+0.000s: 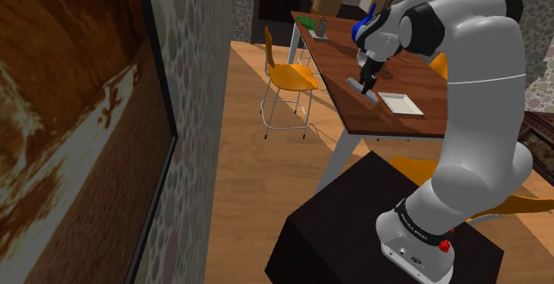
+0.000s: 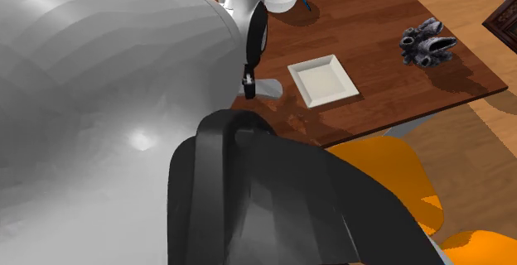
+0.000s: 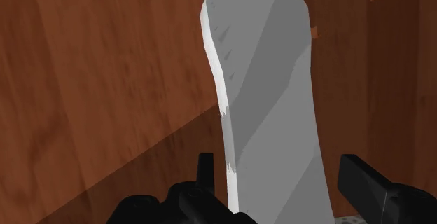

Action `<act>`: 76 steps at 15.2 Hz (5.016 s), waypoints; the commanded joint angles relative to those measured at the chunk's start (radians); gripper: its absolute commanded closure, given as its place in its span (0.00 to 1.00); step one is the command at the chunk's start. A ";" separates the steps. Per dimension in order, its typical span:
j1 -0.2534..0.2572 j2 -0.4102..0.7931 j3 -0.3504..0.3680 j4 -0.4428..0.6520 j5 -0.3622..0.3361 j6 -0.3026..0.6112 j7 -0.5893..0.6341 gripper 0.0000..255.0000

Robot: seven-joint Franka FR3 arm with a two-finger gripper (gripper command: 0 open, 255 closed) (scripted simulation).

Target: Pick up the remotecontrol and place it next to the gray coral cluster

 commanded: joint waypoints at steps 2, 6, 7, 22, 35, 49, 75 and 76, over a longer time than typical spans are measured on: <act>0.009 -0.025 -0.014 0.005 -0.017 -0.027 0.009 1.00; 0.019 -0.054 -0.030 0.016 -0.038 -0.063 0.021 1.00; 0.021 -0.061 -0.034 0.019 -0.044 -0.073 0.025 1.00; 0.044 -0.149 -0.081 0.099 -0.113 -0.224 0.067 1.00; -0.089 -0.162 -0.121 0.133 -0.115 -0.279 -0.089 1.00; -0.429 -0.013 -0.118 0.347 -0.029 -0.372 -0.373 1.00; -0.789 0.288 -0.042 0.694 0.084 -0.409 -0.542 1.00; -0.787 0.292 -0.041 0.686 0.086 -0.398 -0.544 1.00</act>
